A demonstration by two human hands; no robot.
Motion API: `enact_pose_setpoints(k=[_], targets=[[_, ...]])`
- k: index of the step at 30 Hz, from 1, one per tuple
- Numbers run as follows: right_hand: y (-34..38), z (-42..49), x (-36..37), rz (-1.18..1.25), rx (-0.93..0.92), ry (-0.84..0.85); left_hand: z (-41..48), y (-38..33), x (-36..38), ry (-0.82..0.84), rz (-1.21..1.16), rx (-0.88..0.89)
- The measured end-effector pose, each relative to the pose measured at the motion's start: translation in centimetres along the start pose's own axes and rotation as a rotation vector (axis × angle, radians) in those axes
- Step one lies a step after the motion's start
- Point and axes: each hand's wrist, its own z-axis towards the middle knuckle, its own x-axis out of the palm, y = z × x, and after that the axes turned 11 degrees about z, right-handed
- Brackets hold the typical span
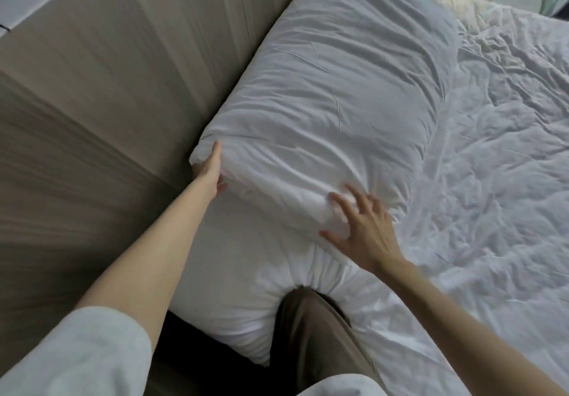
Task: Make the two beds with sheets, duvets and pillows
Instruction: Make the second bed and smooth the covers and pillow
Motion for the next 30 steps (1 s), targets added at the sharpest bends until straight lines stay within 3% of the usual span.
enact_pose_setpoints(k=[2, 4, 9, 12, 14, 16, 20, 24, 30], targets=[[0.1, 0.0, 0.4, -0.148, -0.018, 0.13, 0.6, -0.4, 0.2, -0.033, 0.079, 0.028], [0.1, 0.7, 0.4, -0.237, -0.022, 0.135, 0.7, -0.5, 0.2, -0.083, 0.059, 0.052], [0.1, 2.3, -2.9, -0.076, -0.197, -0.016, -0.9, -0.5, -2.0, -0.081, -0.371, 0.172], [-0.2, -0.7, -3.4, -0.052, -0.122, -0.085, -2.0, 2.7, -3.3, -0.024, -0.437, 0.339], [-0.2, -2.6, -1.5, -0.112, -0.057, 0.012, -2.0, 6.3, -3.1, -0.035, -0.316, 0.289], [0.1, -2.4, 0.7, -0.144, -0.02, 0.149, -1.1, 8.4, -2.4, -0.128, -0.157, 0.127], [0.5, 0.1, 1.7, -0.097, 0.003, 0.241, -0.2, 5.9, -3.3, -0.069, -0.054, 0.009], [0.8, -1.3, -0.3, -0.096, -0.066, 0.189, -1.3, 3.8, -4.8, 0.148, -0.126, -0.064], [1.1, -1.2, -2.2, -0.108, -0.115, 0.049, -1.5, 3.6, -4.5, 0.014, -0.38, 0.09]])
